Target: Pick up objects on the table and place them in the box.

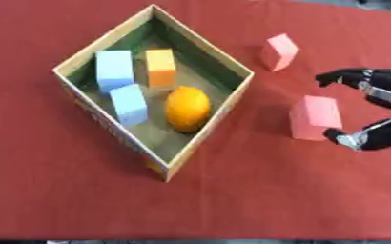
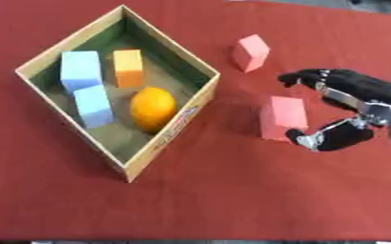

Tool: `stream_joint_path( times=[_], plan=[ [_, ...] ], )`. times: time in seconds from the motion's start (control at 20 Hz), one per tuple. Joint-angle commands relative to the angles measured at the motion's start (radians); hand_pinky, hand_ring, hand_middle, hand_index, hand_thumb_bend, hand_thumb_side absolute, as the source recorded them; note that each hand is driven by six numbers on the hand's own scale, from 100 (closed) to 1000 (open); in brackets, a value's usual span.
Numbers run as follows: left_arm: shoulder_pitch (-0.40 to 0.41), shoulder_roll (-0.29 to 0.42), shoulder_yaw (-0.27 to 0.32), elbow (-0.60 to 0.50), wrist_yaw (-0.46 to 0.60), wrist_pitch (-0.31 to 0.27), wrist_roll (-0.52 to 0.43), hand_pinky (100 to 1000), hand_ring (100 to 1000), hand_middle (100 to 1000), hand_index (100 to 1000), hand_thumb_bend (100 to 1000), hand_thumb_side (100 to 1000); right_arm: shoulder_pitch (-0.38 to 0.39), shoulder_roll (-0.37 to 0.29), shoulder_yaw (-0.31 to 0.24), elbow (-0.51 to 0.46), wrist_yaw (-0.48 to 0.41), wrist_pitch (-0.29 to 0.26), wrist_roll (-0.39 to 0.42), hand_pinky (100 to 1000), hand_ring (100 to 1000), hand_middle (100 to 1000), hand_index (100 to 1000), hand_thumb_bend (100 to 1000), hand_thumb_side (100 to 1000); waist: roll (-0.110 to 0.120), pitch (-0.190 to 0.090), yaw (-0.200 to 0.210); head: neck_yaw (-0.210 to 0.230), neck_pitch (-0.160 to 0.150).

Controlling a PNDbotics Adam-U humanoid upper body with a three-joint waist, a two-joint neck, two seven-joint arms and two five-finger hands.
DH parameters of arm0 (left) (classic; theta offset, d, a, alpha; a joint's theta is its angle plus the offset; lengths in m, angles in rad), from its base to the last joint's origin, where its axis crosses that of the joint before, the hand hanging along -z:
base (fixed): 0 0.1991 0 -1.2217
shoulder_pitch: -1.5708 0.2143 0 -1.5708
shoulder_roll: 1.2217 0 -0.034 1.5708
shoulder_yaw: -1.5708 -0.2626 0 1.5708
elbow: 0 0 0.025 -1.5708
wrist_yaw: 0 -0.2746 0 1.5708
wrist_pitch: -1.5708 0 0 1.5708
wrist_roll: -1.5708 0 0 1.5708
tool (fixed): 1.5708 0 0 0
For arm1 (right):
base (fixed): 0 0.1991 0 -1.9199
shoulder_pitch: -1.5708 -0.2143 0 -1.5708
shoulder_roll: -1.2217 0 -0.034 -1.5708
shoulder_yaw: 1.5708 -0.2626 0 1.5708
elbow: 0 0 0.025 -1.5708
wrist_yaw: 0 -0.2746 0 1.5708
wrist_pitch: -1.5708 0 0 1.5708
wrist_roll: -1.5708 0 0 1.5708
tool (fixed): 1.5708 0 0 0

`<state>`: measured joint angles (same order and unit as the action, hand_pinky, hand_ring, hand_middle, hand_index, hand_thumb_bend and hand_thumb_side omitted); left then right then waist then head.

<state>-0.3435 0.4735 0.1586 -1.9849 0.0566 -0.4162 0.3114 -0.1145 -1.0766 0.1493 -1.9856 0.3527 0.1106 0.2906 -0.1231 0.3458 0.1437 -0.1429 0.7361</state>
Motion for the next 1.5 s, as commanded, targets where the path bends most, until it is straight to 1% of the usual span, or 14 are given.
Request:
stream_joint_path(
  times=[0.05,0.15,0.4,0.7,0.95,1.5],
  plan=[
    [-0.006,0.014,0.003,-0.015,-0.001,0.003,-0.001,926,910,809,905,204,795,-0.012,-0.022,-0.016,-0.006,0.014,0.010,-0.002,985,1000,884,1000,332,265,0.001,-0.016,0.001,-0.004,-0.013],
    [-0.007,0.014,0.003,-0.015,0.000,0.003,-0.001,926,910,809,905,203,795,-0.021,-0.022,-0.008,0.008,0.020,0.011,0.011,985,1000,888,1000,344,266,0.002,-0.015,0.002,-0.006,-0.013],
    [-0.006,0.013,0.000,-0.015,0.002,0.005,-0.005,926,911,809,905,203,796,-0.052,-0.016,0.014,0.057,0.020,-0.001,0.030,984,1000,885,1000,338,263,0.003,-0.014,0.005,-0.009,-0.013],
    [-0.007,0.012,-0.001,-0.015,0.004,0.006,-0.006,926,911,808,902,203,796,-0.080,-0.007,0.036,0.089,0.019,-0.016,0.051,984,1000,886,1000,338,263,0.004,-0.012,0.007,-0.011,-0.013],
    [-0.007,0.011,-0.001,-0.015,0.005,0.005,-0.006,926,911,808,901,202,796,-0.097,0.000,0.046,0.113,0.023,-0.017,0.058,984,1000,887,1000,336,261,0.004,-0.011,0.009,-0.013,-0.014],
    [-0.009,0.010,-0.002,-0.015,0.008,0.006,-0.007,927,912,808,900,202,795,-0.115,0.010,0.076,0.163,0.040,-0.026,0.090,983,1000,891,1000,369,273,0.005,-0.008,0.013,-0.014,-0.015]
  ],
)
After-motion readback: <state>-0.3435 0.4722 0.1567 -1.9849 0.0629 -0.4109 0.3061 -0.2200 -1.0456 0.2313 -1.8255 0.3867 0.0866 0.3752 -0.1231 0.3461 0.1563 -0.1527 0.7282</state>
